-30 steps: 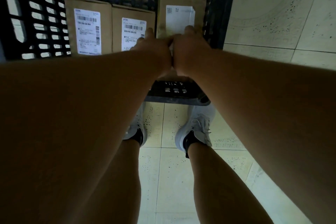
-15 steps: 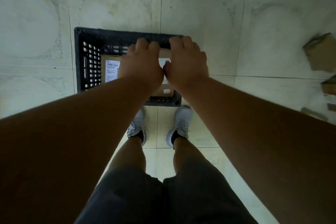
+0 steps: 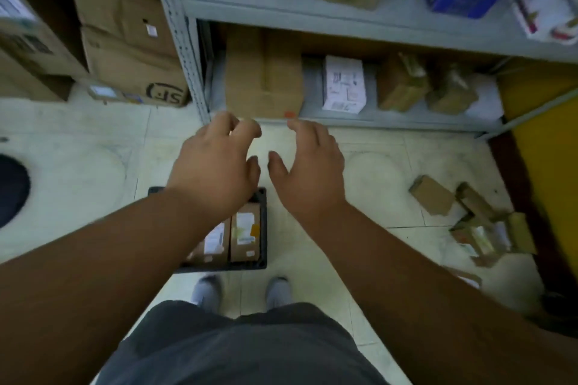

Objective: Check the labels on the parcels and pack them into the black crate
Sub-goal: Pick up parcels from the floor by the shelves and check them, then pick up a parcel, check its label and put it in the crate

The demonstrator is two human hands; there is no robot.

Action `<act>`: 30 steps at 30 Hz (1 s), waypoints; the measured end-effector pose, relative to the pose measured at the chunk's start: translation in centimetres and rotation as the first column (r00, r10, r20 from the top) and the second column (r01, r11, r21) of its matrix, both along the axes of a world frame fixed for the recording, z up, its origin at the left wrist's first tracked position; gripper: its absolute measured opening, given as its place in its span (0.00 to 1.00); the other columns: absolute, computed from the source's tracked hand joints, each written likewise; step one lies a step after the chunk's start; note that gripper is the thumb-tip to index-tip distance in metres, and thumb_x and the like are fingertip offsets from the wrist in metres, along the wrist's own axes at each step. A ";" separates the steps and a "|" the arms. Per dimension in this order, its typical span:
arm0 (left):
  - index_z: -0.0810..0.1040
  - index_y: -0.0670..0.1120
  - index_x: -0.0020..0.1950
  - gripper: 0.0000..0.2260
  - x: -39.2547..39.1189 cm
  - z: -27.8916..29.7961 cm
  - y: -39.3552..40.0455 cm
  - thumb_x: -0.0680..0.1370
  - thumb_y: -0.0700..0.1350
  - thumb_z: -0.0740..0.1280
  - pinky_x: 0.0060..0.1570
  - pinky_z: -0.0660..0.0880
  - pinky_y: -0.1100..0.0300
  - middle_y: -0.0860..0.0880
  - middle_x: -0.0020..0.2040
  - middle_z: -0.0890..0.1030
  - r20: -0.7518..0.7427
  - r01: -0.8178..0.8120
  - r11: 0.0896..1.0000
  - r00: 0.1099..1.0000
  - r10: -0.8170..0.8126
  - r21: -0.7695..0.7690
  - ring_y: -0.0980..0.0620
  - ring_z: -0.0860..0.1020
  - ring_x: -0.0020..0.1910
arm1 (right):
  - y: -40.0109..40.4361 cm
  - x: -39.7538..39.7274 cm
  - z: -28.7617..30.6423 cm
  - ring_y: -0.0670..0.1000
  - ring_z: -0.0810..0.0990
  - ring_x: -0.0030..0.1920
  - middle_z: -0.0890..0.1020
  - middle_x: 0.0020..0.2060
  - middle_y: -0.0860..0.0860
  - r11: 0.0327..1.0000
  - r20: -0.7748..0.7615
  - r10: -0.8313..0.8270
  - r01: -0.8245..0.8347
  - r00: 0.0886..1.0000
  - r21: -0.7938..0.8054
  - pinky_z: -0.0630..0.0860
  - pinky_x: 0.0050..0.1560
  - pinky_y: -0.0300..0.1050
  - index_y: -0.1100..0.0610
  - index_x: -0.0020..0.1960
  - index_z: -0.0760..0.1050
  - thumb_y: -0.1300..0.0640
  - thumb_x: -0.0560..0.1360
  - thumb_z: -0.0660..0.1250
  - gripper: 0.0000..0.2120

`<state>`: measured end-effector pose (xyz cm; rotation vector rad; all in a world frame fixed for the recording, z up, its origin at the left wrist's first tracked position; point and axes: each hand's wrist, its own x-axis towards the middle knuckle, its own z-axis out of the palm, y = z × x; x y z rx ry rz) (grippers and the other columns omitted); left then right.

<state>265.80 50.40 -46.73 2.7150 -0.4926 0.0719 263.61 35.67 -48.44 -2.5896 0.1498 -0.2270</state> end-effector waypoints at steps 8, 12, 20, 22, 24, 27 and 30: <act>0.73 0.51 0.64 0.17 -1.0 5.8 -2.3 0.76 0.48 0.66 0.51 0.75 0.48 0.46 0.56 0.74 0.097 0.090 0.995 0.992 -0.085 -0.045 0.44 0.76 0.51 | -2.2 -2.3 8.0 0.55 0.74 0.64 0.75 0.64 0.54 0.996 0.165 -0.093 0.094 0.982 0.002 0.72 0.65 0.57 0.55 0.69 0.71 0.51 0.74 0.70 0.25; 0.71 0.53 0.66 0.17 -0.9 8.3 -1.6 0.77 0.49 0.64 0.54 0.74 0.49 0.48 0.58 0.73 0.121 0.202 0.979 0.972 -0.200 -0.003 0.46 0.75 0.55 | -1.1 -3.7 10.4 0.54 0.73 0.64 0.75 0.64 0.52 0.978 0.210 -0.207 0.207 0.955 0.023 0.73 0.63 0.55 0.54 0.70 0.71 0.50 0.74 0.71 0.26; 0.72 0.53 0.65 0.15 -2.5 11.4 -0.2 0.79 0.48 0.64 0.55 0.73 0.54 0.51 0.61 0.73 0.116 0.423 0.900 0.904 -0.411 -0.108 0.51 0.74 0.57 | 0.6 -8.5 13.2 0.49 0.70 0.66 0.72 0.66 0.50 0.918 0.189 -0.398 0.389 0.898 0.082 0.69 0.66 0.48 0.51 0.72 0.67 0.48 0.75 0.71 0.28; 0.72 0.53 0.65 0.15 -3.4 11.2 -0.8 0.79 0.48 0.64 0.53 0.73 0.56 0.51 0.60 0.74 0.104 0.467 0.873 0.884 -0.456 -0.140 0.52 0.74 0.56 | 0.3 -10.5 13.2 0.49 0.70 0.66 0.72 0.66 0.50 0.889 0.187 -0.457 0.448 0.869 0.095 0.69 0.65 0.47 0.51 0.72 0.68 0.48 0.75 0.71 0.28; 0.72 0.53 0.66 0.15 -4.5 10.6 -2.1 0.79 0.48 0.64 0.51 0.71 0.59 0.51 0.61 0.74 0.075 0.479 0.867 0.878 -0.473 -0.141 0.53 0.74 0.55 | -0.6 -13.0 12.9 0.49 0.71 0.65 0.73 0.66 0.49 0.861 0.170 -0.509 0.500 0.844 0.099 0.70 0.64 0.46 0.52 0.71 0.68 0.49 0.74 0.71 0.28; 0.72 0.52 0.66 0.15 -6.4 9.7 -4.5 0.79 0.49 0.64 0.51 0.67 0.63 0.52 0.61 0.75 0.049 0.506 0.852 0.862 -0.504 -0.132 0.54 0.75 0.55 | -2.8 -16.5 12.4 0.48 0.71 0.67 0.72 0.67 0.49 0.798 0.122 -0.602 0.590 0.789 0.122 0.68 0.64 0.42 0.51 0.72 0.68 0.48 0.75 0.72 0.28; 0.71 0.51 0.67 0.16 -8.4 8.9 -7.6 0.79 0.48 0.64 0.54 0.68 0.63 0.52 0.61 0.75 0.030 0.568 0.809 0.821 -0.571 -0.149 0.54 0.75 0.57 | -5.4 -19.2 11.8 0.49 0.70 0.68 0.71 0.68 0.49 0.735 0.091 -0.675 0.658 0.732 0.164 0.67 0.65 0.43 0.51 0.73 0.67 0.48 0.75 0.72 0.29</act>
